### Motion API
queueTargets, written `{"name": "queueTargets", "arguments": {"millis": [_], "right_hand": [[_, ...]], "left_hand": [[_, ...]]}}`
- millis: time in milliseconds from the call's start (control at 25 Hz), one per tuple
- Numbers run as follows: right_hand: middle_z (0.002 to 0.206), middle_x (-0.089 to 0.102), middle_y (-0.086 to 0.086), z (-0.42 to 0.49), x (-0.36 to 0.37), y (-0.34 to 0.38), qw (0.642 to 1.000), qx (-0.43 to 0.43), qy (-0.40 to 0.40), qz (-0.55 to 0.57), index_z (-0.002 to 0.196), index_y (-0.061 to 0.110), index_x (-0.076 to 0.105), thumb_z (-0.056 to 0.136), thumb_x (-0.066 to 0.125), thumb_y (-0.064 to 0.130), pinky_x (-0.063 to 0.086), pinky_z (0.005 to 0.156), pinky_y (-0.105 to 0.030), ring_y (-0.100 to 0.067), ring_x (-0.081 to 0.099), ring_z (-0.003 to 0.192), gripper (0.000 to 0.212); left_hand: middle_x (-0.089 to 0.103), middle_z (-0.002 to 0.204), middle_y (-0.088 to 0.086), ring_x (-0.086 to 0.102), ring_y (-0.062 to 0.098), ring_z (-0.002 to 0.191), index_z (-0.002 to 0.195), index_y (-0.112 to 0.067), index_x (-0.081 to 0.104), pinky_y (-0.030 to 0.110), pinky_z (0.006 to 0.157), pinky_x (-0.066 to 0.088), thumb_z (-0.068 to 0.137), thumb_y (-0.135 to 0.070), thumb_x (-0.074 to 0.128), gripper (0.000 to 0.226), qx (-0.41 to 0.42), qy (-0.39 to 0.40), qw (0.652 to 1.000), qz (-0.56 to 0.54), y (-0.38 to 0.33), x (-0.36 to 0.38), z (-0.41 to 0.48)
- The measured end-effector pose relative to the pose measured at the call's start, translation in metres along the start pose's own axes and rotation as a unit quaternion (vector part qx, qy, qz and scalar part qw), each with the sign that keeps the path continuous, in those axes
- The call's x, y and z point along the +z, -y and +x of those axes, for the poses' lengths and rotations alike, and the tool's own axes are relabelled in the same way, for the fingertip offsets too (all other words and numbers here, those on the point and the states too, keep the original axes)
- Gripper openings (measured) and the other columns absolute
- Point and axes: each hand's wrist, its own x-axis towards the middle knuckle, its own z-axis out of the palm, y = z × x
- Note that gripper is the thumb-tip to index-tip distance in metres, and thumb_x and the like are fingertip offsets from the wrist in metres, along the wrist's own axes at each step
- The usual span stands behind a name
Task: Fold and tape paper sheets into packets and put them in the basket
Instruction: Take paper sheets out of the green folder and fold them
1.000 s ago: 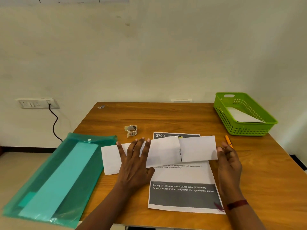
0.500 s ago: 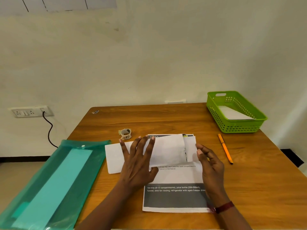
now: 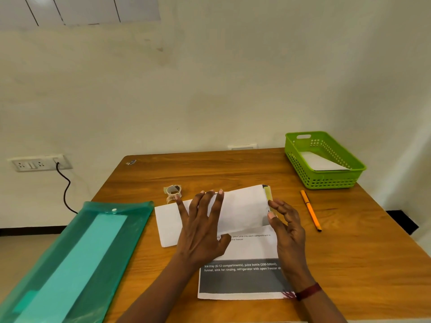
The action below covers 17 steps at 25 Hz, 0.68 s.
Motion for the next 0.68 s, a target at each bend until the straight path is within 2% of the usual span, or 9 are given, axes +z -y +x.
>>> {"name": "queueTargets", "arguments": {"millis": [80,160,280,400,560,680], "right_hand": [[0.132,0.052,0.01,0.001,0.001,0.004,1.0,0.006,0.011,0.013,0.109,0.04,0.065,0.085,0.063,0.033,0.049,0.084,-0.019,0.007,0.051,0.116,0.025],[0.133,0.052,0.009,0.001,0.003,0.007,0.999,0.023,0.017,0.039,0.11,0.036,0.065,0.087,0.063,0.028,0.052,0.076,-0.016,0.01,0.053,0.11,0.024],[0.129,0.056,-0.001,0.003,0.005,0.009,0.994,0.058,0.039,0.081,0.117,0.02,0.065,0.087,0.061,0.023,0.055,0.069,-0.019,-0.002,0.062,0.104,0.03],[0.12,0.063,-0.004,0.005,0.004,0.015,0.992,0.072,0.049,0.094,0.114,0.022,0.067,0.08,0.063,0.031,0.056,0.068,-0.024,-0.01,0.066,0.1,0.035],[0.105,0.073,0.007,0.014,-0.002,0.022,0.996,0.057,0.034,0.06,0.107,0.025,0.07,0.083,0.067,0.025,0.057,0.065,-0.024,-0.017,0.069,0.095,0.024],[0.1,0.074,0.004,0.025,-0.002,0.033,0.999,-0.001,0.024,0.03,0.106,0.023,0.07,0.083,0.07,0.016,0.058,0.07,-0.028,-0.018,0.07,0.091,0.023]], "left_hand": [[0.033,0.15,0.01,0.027,0.032,0.14,0.152,-0.023,0.013,0.075,0.108,0.014,0.064,-0.062,0.069,0.111,0.003,-0.006,1.0,-0.012,-0.003,0.0,0.001],[0.032,0.15,0.01,0.027,0.032,0.139,0.152,-0.024,0.012,0.075,0.106,0.019,0.064,-0.062,0.07,0.111,0.002,-0.009,1.0,-0.023,-0.006,0.0,0.003],[0.032,0.149,0.01,0.026,0.031,0.139,0.152,-0.023,0.011,0.074,0.106,0.022,0.064,-0.06,0.07,0.112,0.0,-0.017,0.999,-0.029,-0.012,-0.002,0.007],[0.032,0.147,0.01,0.026,0.031,0.138,0.152,-0.023,0.011,0.074,0.105,0.022,0.064,-0.059,0.07,0.111,0.009,-0.037,0.999,-0.032,-0.018,-0.004,0.009],[0.032,0.146,0.01,0.027,0.031,0.138,0.152,-0.022,0.01,0.072,0.107,0.022,0.065,-0.06,0.07,0.112,0.004,-0.054,0.998,-0.045,-0.02,-0.004,0.012],[0.034,0.146,0.01,0.029,0.032,0.139,0.153,-0.021,0.009,0.068,0.111,0.018,0.066,-0.064,0.067,0.113,-0.029,-0.057,0.995,-0.076,-0.023,-0.006,0.018]]}}
